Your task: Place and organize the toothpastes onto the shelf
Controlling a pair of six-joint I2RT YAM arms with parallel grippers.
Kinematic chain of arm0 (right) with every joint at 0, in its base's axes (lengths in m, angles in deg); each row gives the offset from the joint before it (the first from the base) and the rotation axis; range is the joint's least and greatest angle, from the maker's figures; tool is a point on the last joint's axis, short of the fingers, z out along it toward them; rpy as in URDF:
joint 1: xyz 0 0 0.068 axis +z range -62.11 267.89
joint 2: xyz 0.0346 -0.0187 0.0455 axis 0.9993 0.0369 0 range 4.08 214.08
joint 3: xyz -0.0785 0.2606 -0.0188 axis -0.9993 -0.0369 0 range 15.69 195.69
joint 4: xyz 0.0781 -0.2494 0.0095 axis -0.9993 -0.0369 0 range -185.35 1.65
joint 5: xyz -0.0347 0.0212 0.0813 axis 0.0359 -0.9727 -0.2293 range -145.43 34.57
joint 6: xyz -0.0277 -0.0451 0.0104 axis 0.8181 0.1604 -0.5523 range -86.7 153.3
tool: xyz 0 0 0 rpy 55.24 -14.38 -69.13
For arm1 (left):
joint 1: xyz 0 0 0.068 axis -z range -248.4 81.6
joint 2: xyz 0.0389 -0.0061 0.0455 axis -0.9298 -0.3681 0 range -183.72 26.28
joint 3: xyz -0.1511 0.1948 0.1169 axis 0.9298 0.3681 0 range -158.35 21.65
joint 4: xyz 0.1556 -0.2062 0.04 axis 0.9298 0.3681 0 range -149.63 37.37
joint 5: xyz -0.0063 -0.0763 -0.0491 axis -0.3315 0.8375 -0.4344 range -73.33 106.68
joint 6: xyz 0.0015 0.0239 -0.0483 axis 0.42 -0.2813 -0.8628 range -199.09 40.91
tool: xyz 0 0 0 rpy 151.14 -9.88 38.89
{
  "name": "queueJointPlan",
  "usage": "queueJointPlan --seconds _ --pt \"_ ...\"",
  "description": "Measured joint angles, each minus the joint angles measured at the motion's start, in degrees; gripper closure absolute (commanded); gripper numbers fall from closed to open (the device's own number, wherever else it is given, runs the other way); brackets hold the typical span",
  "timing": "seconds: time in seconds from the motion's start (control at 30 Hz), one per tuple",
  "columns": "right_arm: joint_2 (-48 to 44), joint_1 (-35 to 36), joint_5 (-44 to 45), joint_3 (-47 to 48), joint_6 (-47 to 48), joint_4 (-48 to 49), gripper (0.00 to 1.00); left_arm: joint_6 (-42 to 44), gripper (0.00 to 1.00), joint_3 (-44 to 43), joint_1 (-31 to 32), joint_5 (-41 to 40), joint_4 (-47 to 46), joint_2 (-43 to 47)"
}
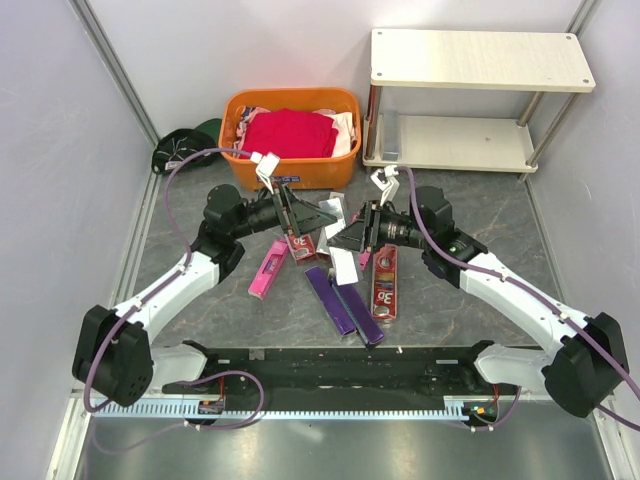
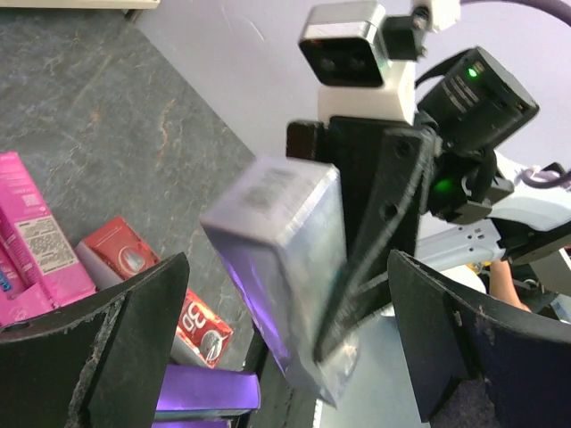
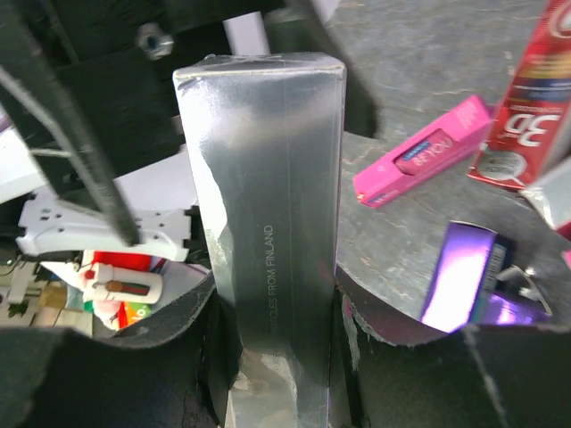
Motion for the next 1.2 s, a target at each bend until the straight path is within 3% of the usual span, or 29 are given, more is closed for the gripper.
queueJointPlan --seconds 0.2,0.33,0.43,0.67,0.77,0.93,1.2 --pt "0.02 1.51 -0.98 0.48 -1.49 0.85 0.75 -1.60 0.18 -2.08 1.29 0.70 0.07 -3.39" --pt "0.17 1.64 -1.79 0.48 -2.08 0.70 0.72 -2.73 0.58 -2.78 2.49 1.95 -0.44 -4.31" --pt "0.31 1.68 -2.51 0.48 -2.03 1.64 0.67 -4.11 0.74 -2.97 2.51 2.80 -1.51 -4.42" --pt "2.69 1.60 -3.10 2.62 -1.40 0.87 0.27 -5.27 0.76 -3.19 2.16 2.16 -2.10 -5.14" --pt "4.74 1.73 -2.80 4.72 0.26 -0.72 0.15 -5.55 0.76 -4.04 2.40 0.87 -1.55 -6.51" --pt "7.52 -0.13 -2.99 7.19 3.21 -3.76 0.14 -7.58 0.76 -6.71 0.44 -0.94 -1.40 -10.56" --pt "9.97 -9.07 -6.56 7.37 5.73 -6.19 0.14 -13.38 0.76 -12.39 -6.62 -0.68 -5.11 -19.54"
